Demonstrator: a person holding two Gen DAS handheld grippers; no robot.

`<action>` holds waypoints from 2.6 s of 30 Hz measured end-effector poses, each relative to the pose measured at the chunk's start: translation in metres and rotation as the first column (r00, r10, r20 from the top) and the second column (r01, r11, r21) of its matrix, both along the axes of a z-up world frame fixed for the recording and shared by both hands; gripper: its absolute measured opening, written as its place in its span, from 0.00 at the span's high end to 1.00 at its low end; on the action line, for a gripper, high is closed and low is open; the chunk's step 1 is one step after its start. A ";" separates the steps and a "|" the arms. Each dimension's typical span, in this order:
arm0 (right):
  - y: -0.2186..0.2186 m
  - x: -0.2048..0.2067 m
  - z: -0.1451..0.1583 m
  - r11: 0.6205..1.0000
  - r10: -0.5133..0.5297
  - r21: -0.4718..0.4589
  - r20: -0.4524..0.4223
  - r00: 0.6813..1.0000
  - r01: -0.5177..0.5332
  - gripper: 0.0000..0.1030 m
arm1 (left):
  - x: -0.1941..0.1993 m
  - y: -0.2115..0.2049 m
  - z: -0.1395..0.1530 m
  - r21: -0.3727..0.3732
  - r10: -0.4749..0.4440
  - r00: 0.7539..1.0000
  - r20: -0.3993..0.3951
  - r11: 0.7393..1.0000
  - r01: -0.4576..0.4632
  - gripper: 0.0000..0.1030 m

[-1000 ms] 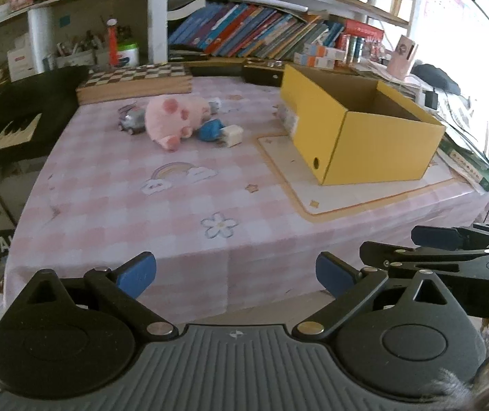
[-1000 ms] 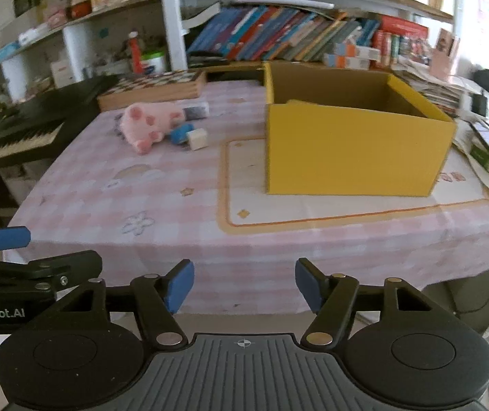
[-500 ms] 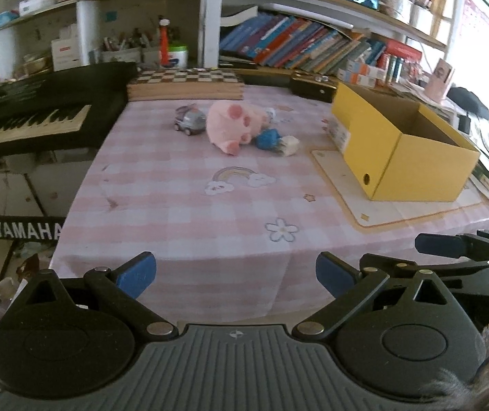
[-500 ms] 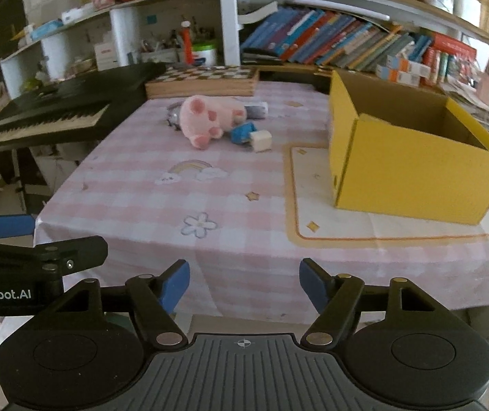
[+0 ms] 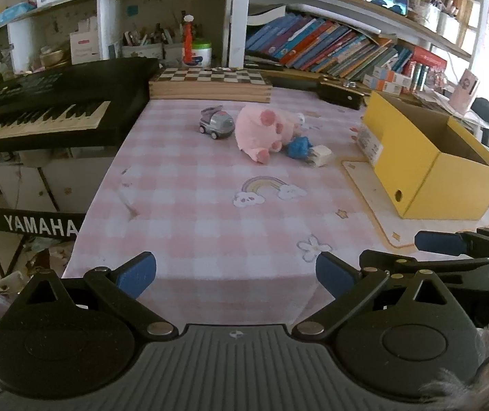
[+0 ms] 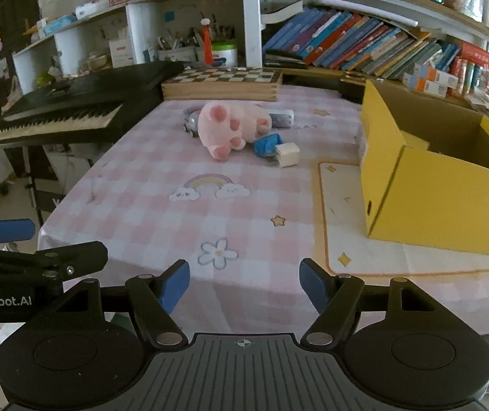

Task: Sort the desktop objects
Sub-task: 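Grasp the pink plush pig with the left tool while the right tool grasps the white plug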

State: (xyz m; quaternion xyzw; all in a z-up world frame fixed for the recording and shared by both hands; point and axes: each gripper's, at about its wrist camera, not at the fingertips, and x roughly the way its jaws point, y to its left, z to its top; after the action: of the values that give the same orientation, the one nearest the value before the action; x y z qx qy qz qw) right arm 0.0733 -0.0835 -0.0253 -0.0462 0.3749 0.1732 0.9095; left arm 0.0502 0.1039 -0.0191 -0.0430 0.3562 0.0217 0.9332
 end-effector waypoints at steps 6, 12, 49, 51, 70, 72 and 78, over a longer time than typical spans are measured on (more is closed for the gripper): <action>0.005 0.027 -0.002 1.000 0.020 -0.008 -0.006 1.000 -0.020 0.29 | 0.027 0.005 -0.003 -0.013 0.023 1.000 -0.010 1.000 -0.024 0.02; 0.011 0.056 -0.003 0.999 0.031 -0.009 -0.004 1.000 -0.031 0.29 | 0.059 0.008 -0.003 -0.012 0.044 0.999 -0.018 0.999 -0.044 0.02; 0.022 0.208 -0.026 0.999 0.040 -0.030 -0.089 0.995 -0.043 0.30 | 0.214 0.012 0.010 0.049 0.018 1.000 0.022 0.999 -0.019 0.03; 0.025 0.211 -0.032 0.998 0.045 -0.041 -0.097 0.994 -0.049 0.30 | 0.228 0.010 0.008 0.051 -0.020 1.000 0.013 0.998 0.020 0.03; 0.027 0.226 -0.051 0.993 0.090 -0.069 -0.113 0.990 -0.098 0.57 | 0.296 -0.022 -0.032 0.049 -0.230 0.966 -0.118 0.970 0.237 0.04; 0.027 0.226 -0.051 0.992 0.096 -0.068 -0.112 0.989 -0.104 0.57 | 0.298 -0.023 -0.037 0.040 -0.247 0.960 -0.133 0.966 0.254 0.07; 0.024 0.226 -0.049 0.993 0.096 -0.050 -0.120 0.988 -0.102 0.57 | 0.296 -0.024 -0.045 0.004 -0.274 0.945 -0.177 0.960 0.279 0.37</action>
State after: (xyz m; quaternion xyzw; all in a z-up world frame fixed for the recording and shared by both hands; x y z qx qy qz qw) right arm 0.2991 -0.0599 -0.0742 -0.0801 0.4299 0.2099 0.8745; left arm 0.3459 0.0803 -0.0638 0.0228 0.4389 -0.1005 0.8926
